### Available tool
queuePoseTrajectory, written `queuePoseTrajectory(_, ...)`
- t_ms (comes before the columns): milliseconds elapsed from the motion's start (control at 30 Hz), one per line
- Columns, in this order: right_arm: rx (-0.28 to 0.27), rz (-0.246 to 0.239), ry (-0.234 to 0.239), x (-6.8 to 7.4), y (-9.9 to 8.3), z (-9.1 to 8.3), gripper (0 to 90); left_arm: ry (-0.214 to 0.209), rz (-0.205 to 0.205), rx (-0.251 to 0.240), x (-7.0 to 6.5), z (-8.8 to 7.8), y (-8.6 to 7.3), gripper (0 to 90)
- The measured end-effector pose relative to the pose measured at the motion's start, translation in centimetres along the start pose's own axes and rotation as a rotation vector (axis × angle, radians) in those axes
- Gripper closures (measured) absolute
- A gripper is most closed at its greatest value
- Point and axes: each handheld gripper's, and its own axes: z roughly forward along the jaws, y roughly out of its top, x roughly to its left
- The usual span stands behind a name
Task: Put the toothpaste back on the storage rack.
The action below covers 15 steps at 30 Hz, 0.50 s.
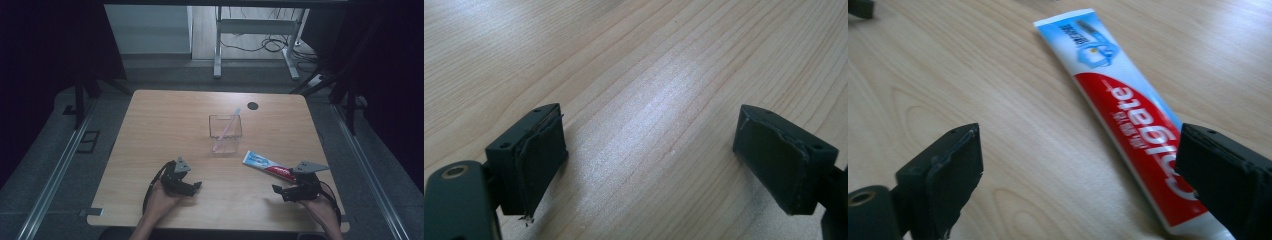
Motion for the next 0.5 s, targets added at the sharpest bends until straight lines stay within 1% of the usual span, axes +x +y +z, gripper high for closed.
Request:
queuePoseTrajectory(100,0.008,0.001,-0.012,-0.6,0.1,0.1,4.8,-0.001,0.0,0.0,0.0,0.0,0.0,13.3)
queuePoseTrajectory(167,0.017,0.011,-0.015,-1.0,0.2,0.1,5.4,-0.001,0.001,0.001,0.0,0.0,0.0,13.3)
queuePoseTrajectory(233,0.025,0.011,-0.034,-1.6,0.3,0.2,5.5,0.0,0.001,0.0,0.0,0.0,0.0,13.3)
queuePoseTrajectory(400,0.045,0.044,-0.065,-3.4,0.0,0.5,6.9,0.0,0.0,0.0,0.0,0.0,0.0,13.3)
queuePoseTrajectory(500,0.061,0.054,-0.068,-3.9,-0.3,0.8,6.9,-0.001,0.0,0.0,0.0,0.0,0.0,13.3)
